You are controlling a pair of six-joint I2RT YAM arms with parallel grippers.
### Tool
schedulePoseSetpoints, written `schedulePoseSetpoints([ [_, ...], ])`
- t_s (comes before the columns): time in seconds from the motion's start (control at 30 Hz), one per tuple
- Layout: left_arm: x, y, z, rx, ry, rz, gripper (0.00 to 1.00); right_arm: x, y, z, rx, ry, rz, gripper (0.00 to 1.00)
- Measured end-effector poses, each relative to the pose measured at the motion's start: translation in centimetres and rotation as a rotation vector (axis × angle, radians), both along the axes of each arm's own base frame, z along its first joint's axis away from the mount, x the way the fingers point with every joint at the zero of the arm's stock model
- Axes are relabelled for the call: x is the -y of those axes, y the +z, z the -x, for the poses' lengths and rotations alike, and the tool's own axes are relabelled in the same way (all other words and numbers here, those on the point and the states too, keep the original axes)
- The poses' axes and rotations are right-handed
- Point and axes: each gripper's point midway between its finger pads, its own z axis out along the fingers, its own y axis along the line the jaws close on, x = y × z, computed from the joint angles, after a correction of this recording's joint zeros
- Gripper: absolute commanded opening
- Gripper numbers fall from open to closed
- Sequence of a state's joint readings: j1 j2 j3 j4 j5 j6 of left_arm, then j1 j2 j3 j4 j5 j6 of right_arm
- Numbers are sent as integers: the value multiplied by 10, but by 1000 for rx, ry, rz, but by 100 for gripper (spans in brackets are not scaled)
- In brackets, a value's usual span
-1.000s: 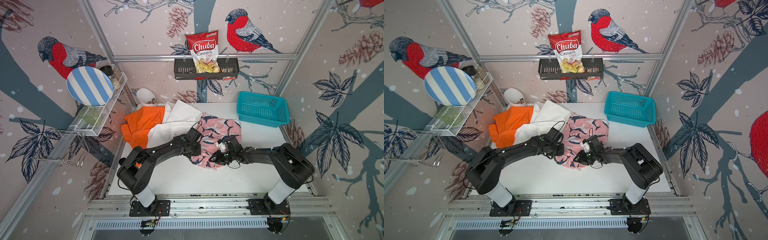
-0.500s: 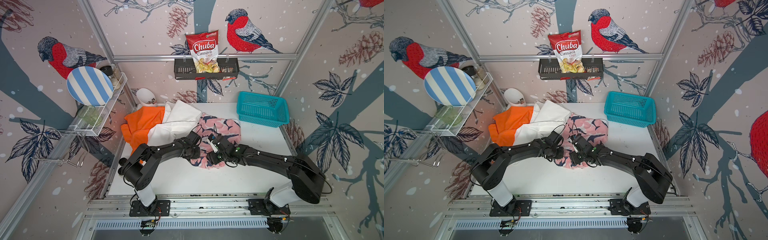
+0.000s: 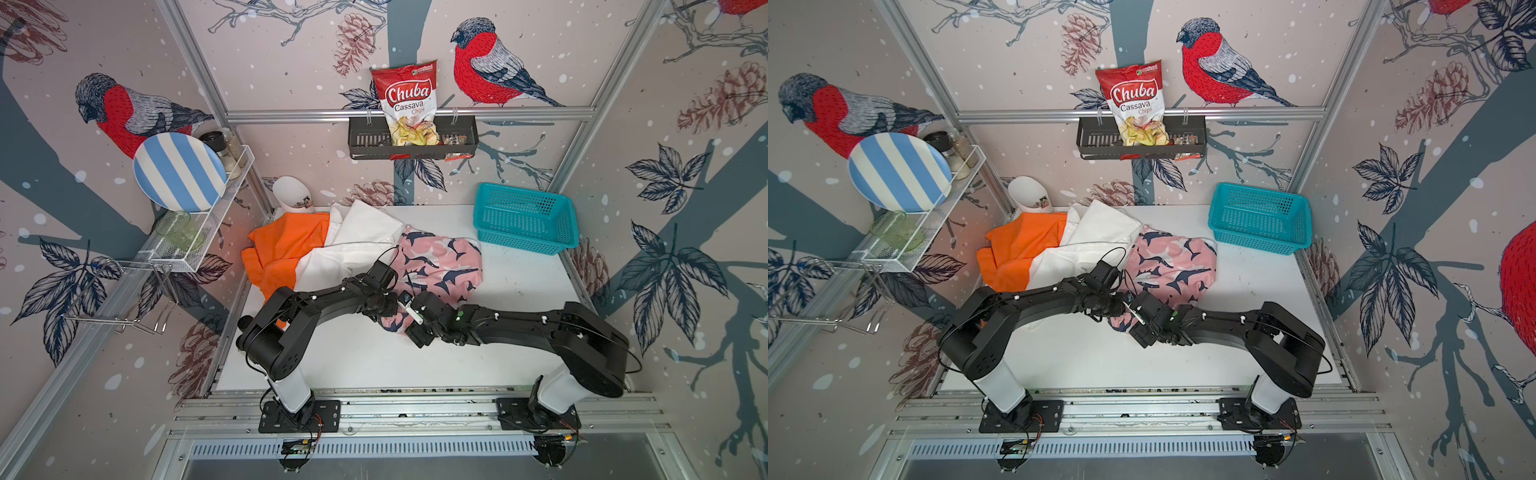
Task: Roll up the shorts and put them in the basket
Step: Roll the shorts at the center of the board.
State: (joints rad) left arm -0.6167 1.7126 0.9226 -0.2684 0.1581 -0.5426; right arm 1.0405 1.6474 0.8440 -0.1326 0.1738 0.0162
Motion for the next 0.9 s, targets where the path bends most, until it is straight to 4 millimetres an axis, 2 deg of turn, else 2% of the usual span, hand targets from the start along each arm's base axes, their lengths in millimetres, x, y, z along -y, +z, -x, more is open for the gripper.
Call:
schedulePoseSetpoints([
  [0.1,-1,0,-2,-10,7,20,21,2,-13,-2,-8,1,34,86],
  [0.23,-6,0,-11,-17,29,46,22,-10,-14,1,-9,14,29,86],
  [0.33,-9,0,-20,-27,32,63,22,-19,-17,6,-23,-3,17,91],
  [0.4,-11,0,-25,-39,31,67,22,-23,-20,12,-32,-18,16,92],
  [0.5,-9,1,-39,-33,50,82,22,-42,-22,29,-46,40,-6,91],
  [0.57,-8,2,-47,-22,52,87,22,-48,-23,34,-44,56,-10,82],
  [0.63,-7,3,-51,-15,51,86,22,-52,-23,35,-38,48,-13,68],
  [0.7,-9,5,-51,-11,52,81,25,-56,-21,31,-25,25,-23,46],
  [0.77,-14,11,-51,-5,63,74,27,-55,-18,26,-17,-10,-36,30],
  [0.8,-18,18,-52,11,74,66,29,-53,-17,23,-25,-36,-49,25],
  [0.9,-23,43,-53,62,99,79,35,-52,-14,27,-71,-66,-90,19],
])
